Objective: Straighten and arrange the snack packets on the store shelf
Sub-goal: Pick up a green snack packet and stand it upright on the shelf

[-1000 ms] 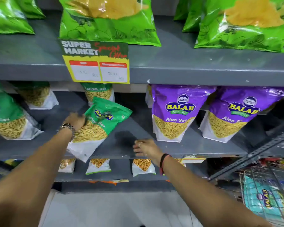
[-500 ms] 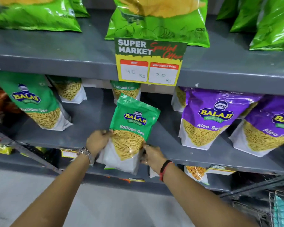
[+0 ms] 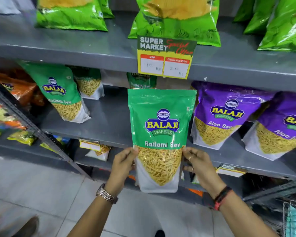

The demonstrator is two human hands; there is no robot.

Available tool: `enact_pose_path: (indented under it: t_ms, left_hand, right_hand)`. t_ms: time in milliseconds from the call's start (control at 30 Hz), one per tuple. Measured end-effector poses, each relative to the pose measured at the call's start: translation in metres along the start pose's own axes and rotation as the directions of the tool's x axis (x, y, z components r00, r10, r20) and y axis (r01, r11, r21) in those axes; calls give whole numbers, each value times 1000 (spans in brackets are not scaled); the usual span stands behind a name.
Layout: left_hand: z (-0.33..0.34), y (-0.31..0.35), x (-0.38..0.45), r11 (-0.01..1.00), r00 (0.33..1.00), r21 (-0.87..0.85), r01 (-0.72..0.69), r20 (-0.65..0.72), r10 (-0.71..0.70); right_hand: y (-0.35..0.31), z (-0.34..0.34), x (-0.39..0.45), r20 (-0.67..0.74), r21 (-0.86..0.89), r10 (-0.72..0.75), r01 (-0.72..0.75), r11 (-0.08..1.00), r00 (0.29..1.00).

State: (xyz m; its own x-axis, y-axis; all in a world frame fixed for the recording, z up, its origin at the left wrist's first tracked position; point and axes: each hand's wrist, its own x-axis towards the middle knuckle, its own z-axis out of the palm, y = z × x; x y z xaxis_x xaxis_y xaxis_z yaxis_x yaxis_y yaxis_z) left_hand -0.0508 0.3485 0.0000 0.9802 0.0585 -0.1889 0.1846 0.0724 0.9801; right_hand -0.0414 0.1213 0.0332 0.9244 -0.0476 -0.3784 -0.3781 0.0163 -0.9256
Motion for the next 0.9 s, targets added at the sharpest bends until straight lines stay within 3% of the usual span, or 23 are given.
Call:
enact_pose_path:
  t_ms: [200, 400, 533, 633, 700, 767, 833, 900]
  left_hand:
    - [-2, -2, 29, 1000, 1000, -1, -24, 7, 24]
    - [-3, 22, 111, 998, 997, 19, -60, -51, 61]
    - [0, 25, 140, 996, 994, 74, -55, -94, 61]
    - [-1, 13, 145, 974, 994, 213, -71, -63, 86]
    - [-5, -1, 144, 969, 997, 238, -63, 53, 52]
    - [-12, -18, 146, 951, 990, 302, -67, 140, 25]
    - [-15, -31, 150, 912, 989, 407, -52, 146, -9]
    - [-15, -33, 154, 871, 996, 490, -41, 93, -6]
  right_hand:
    - [-7, 5, 14, -25, -11, -83, 83, 996, 996]
    - [-19, 36, 91, -191, -36, -219, 216, 976, 957]
    - [-16, 45, 131, -214, -149, -275, 247, 957, 937]
    - [0, 46, 140, -220, -172, -266, 231, 958, 939]
    - [3, 47, 129, -241, -147, -235, 204, 968, 942]
    - [3, 49, 121, -158, -72, -117, 107, 992, 981]
    - [7, 51, 119, -75, -15, -4, 3, 1000, 997]
    - [11, 53, 123, -55, -70, -27, 24, 997, 998]
